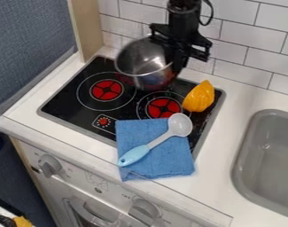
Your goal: Move the silver pot on the middle top op burner
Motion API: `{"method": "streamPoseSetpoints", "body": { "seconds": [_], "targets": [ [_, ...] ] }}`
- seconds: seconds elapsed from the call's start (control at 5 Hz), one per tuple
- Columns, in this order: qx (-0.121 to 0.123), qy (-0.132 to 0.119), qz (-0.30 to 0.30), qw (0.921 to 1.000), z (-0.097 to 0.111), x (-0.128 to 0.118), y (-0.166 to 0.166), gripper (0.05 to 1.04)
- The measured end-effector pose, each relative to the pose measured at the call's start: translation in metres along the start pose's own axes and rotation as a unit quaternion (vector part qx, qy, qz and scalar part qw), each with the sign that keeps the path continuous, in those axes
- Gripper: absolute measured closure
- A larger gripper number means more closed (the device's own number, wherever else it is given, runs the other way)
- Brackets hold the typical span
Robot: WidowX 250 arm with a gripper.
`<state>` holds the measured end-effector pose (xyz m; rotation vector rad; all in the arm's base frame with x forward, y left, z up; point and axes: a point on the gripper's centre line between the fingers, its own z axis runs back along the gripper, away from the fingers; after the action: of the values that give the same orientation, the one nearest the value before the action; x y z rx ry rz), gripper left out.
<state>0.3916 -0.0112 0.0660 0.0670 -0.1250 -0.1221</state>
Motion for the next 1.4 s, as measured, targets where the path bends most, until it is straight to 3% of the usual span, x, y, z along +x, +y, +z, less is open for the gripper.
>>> {"method": "streamPoseSetpoints", "body": {
  "seconds": [0.4, 0.6, 1.0, 1.2, 1.4],
  "targets": [
    [0.003, 0.006, -0.014, 0.9999, -0.008, 0.005, -0.006, 0.989],
    [-0.002, 0.008, -0.016, 0.9998, -0.008, 0.005, -0.008, 0.824],
    [-0.012, 0.011, -0.012, 0.9998, -0.007, 0.004, -0.010, 0.246],
    [-0.020, 0.010, -0.008, 0.9997, -0.005, 0.004, -0.011, 0.073],
    [-0.035, -0.009, 0.005, 0.9993, 0.016, 0.006, -0.009, 0.077]
  ]
}}
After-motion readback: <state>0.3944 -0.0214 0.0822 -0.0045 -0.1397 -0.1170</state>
